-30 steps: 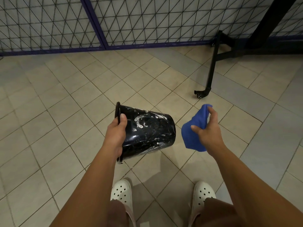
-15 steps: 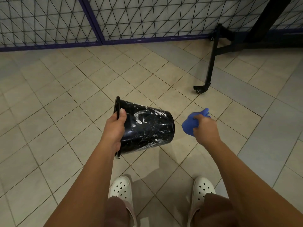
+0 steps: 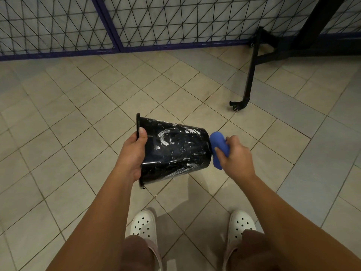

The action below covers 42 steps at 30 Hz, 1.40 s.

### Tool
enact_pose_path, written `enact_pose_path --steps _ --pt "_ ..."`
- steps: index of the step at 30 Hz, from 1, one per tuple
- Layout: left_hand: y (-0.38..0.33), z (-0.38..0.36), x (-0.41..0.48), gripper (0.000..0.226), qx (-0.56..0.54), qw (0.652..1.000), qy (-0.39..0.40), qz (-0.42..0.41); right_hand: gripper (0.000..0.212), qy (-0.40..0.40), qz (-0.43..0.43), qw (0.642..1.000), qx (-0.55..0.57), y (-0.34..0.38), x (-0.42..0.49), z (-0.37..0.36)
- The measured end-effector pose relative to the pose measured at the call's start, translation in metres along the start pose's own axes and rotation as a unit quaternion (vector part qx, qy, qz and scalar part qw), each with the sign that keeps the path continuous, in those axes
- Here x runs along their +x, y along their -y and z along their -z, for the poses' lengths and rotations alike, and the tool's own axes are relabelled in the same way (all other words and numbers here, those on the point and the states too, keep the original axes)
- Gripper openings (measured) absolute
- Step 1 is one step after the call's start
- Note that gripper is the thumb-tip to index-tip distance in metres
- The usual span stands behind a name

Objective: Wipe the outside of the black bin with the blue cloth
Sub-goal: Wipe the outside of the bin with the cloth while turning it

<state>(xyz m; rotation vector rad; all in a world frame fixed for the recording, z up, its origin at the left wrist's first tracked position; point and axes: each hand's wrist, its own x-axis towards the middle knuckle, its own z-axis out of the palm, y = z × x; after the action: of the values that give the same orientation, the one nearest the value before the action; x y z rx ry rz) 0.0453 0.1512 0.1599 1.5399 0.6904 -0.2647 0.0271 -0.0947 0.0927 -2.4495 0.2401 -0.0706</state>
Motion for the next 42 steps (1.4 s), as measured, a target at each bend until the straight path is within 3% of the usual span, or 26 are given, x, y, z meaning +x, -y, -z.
enact_pose_path --steps 3,7,11,13,18,26,32,38,42 --pt "-0.002 -0.002 -0.001 0.036 -0.007 1.000 0.004 0.006 0.030 0.032 0.050 0.998 0.019 0.001 -0.017 -0.017" --pt "-0.002 -0.001 0.001 0.032 -0.013 1.000 0.006 0.008 0.066 0.069 0.053 0.996 0.035 -0.002 -0.028 -0.028" --pt "-0.003 0.003 0.000 0.041 -0.031 0.999 0.004 0.027 0.075 0.039 0.193 0.980 -0.007 -0.010 -0.031 -0.038" --pt "-0.003 0.003 -0.002 0.041 -0.035 0.999 0.004 0.032 0.074 0.048 0.214 0.975 -0.027 -0.015 -0.026 -0.041" --pt "-0.001 -0.002 -0.001 0.047 -0.033 0.999 -0.024 0.017 0.073 0.026 0.170 0.985 -0.031 -0.009 -0.030 -0.042" --pt "-0.002 0.000 0.001 0.039 -0.044 0.999 -0.016 0.023 0.072 0.022 0.230 0.969 -0.088 -0.005 -0.025 -0.036" --pt "0.002 -0.008 0.003 0.039 -0.058 0.998 -0.026 0.016 0.074 0.026 0.133 0.989 -0.059 -0.004 -0.031 -0.040" --pt "0.009 -0.009 0.009 0.042 -0.041 0.999 -0.014 0.020 0.079 0.062 0.197 0.973 -0.102 -0.004 -0.034 -0.053" --pt "0.018 -0.017 0.014 0.044 -0.014 1.000 -0.008 0.000 0.072 0.088 0.098 0.989 -0.066 -0.008 -0.025 -0.052"
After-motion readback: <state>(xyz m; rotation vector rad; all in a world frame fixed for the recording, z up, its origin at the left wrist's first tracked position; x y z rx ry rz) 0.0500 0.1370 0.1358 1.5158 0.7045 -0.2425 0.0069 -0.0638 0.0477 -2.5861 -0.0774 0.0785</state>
